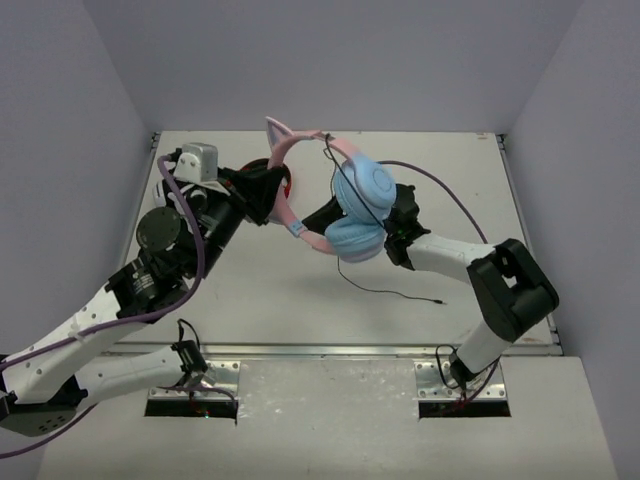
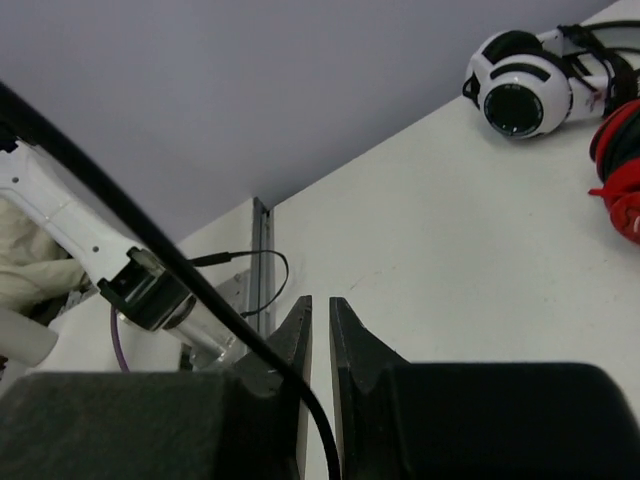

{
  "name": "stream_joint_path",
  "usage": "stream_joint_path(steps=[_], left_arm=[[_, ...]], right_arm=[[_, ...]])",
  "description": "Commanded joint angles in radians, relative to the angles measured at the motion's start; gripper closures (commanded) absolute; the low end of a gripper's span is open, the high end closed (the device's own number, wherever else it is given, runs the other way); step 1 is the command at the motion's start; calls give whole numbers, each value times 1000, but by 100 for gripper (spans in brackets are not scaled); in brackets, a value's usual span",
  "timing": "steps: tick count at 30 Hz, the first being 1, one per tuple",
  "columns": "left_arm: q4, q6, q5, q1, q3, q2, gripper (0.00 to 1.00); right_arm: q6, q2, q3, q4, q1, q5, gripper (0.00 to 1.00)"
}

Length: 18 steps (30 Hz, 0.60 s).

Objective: Wrap the headphones

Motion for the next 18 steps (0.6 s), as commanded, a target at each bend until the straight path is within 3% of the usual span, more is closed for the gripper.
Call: stream_joint_path(steps=[1,5,9,11,15,18], left_arm=[[154,-5,-248,-9,144,26,100],[91,15,-436,-9,294,150,100],[108,71,-527,-4,406,253,100],[74,76,-549,36,497,328,100],[-88,-44,-468,233,618,430,99],[-46,-4,-529,260,621,490,100]], right_arm=[[140,23,-58,290,2,-37,88],[148,31,-130,350,20,-26,89],[108,15,-162,312,55,-18,99],[91,-17,-208,313,67,3,99],[27,-89,-289,275,107,31,99],[-89,-179,-308,125,162,95,99]])
